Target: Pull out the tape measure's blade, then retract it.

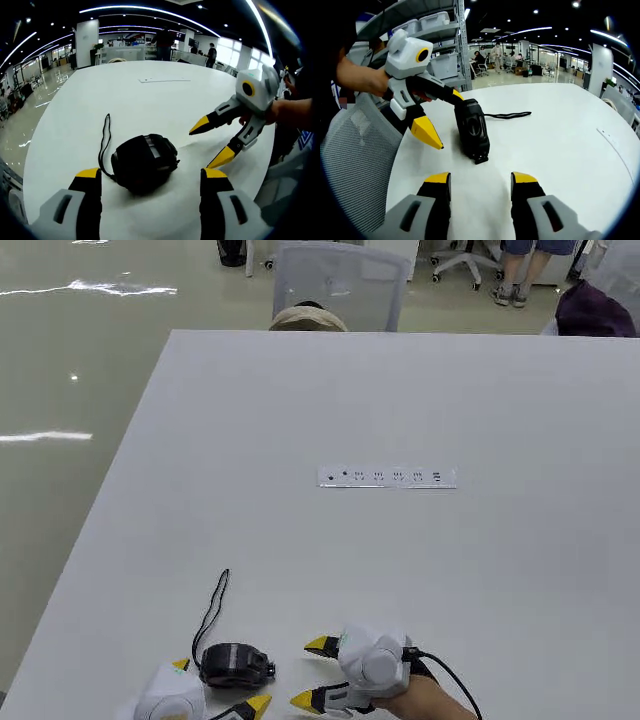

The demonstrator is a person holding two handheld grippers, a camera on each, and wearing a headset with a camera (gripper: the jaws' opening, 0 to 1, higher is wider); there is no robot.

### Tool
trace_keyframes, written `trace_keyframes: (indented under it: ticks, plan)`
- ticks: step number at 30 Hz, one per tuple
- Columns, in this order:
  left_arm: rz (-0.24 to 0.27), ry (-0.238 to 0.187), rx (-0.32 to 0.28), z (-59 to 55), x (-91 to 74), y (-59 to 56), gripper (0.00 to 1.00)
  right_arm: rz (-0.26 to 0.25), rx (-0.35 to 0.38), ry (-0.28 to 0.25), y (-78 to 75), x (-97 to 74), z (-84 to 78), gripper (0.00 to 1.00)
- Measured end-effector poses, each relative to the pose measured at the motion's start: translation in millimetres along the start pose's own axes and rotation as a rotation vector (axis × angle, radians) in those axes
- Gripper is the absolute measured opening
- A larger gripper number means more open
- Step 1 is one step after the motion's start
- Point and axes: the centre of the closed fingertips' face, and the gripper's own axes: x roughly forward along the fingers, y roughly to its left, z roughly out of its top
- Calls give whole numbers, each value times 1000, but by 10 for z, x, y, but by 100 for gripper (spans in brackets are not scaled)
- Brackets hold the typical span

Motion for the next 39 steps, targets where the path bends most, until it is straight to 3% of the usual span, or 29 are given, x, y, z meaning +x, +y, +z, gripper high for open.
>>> trace_keyframes:
  ticks: [8,25,39]
  plan:
    - [-76,11,38,-33,-53,-73,83,-57,45,-20,-4,-206,-29,58]
    - [-114,-10,130,28,-231,-11,99,-181,124,-45,26,-690,-227,71]
    - [-171,-33,163,12,-411,-42,99,-286,215,-49,117,-1160,-444,84]
